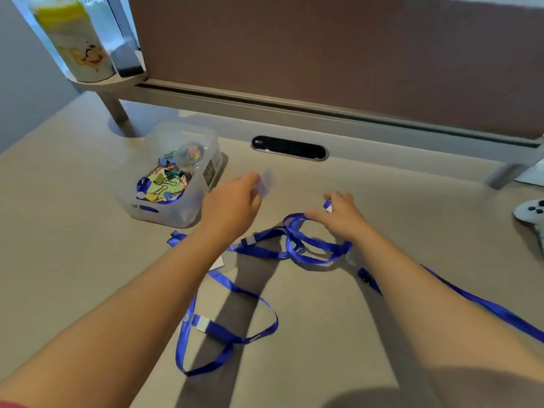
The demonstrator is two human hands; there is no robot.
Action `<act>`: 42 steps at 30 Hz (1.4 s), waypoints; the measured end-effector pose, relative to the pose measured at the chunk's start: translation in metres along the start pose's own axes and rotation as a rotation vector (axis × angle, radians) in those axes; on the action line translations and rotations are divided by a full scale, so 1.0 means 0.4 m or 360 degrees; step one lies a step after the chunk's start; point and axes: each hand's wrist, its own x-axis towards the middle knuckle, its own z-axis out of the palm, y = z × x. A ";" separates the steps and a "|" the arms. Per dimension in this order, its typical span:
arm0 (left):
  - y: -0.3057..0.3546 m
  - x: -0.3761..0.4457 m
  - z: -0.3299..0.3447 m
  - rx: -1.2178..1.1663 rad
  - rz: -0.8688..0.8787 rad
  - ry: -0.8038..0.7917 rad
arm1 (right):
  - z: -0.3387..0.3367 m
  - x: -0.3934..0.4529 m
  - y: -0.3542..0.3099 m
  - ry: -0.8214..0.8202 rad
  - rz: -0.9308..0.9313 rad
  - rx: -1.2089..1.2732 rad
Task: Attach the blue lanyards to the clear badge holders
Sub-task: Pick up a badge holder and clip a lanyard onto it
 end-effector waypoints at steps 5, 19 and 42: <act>-0.016 0.015 0.047 0.0021 -0.0043 -0.0083 | 0.047 0.050 0.055 -0.0234 0.0056 -0.0230; -0.055 0.045 0.062 -0.0032 -0.0164 -0.0122 | 0.059 0.119 0.065 -0.0027 -0.0098 -0.0792; -0.362 0.087 -0.303 -0.0507 -0.0755 0.0371 | 0.123 0.129 -0.549 0.0139 -0.0297 0.0839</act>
